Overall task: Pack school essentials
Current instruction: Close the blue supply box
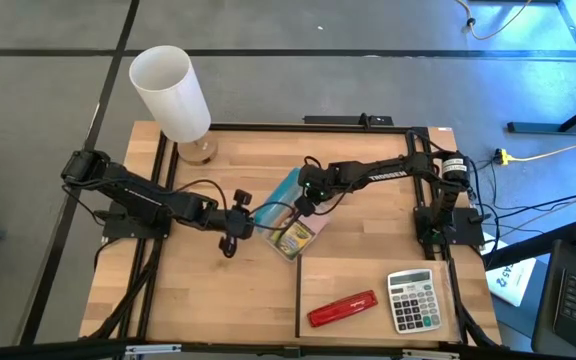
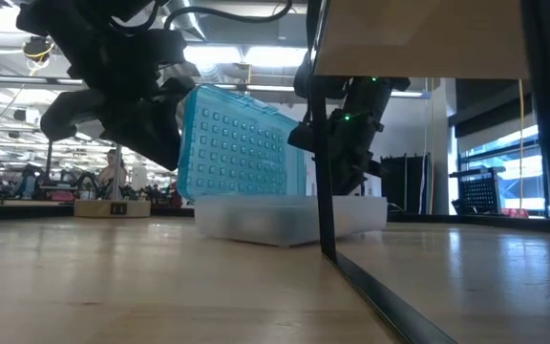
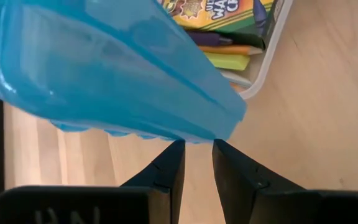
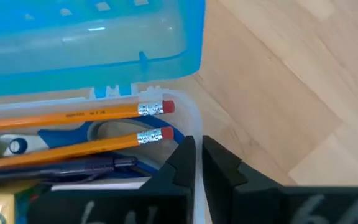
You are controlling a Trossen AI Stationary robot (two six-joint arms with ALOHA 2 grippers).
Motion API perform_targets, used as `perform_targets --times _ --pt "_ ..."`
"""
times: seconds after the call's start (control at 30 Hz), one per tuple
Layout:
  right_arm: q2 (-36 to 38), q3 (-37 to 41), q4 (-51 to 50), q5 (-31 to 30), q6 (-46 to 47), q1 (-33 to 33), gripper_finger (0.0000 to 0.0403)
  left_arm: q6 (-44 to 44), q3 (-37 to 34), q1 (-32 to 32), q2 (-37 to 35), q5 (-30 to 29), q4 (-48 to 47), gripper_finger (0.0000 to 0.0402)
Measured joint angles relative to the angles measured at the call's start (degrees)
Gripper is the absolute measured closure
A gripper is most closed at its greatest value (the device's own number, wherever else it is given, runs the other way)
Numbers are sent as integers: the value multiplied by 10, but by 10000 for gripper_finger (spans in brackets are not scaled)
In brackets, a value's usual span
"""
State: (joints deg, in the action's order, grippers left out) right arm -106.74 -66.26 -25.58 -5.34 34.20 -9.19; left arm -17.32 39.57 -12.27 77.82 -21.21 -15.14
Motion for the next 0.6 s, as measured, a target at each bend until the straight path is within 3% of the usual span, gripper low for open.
perform_targets --times 0.33,0.6 --pt "0 -1 6 -15 -37 1 383 -142 0 0 1 -2 53 325" --pt "14 -5 -15 -4 -78 0 383 -164 0 16 1 34 59 325"
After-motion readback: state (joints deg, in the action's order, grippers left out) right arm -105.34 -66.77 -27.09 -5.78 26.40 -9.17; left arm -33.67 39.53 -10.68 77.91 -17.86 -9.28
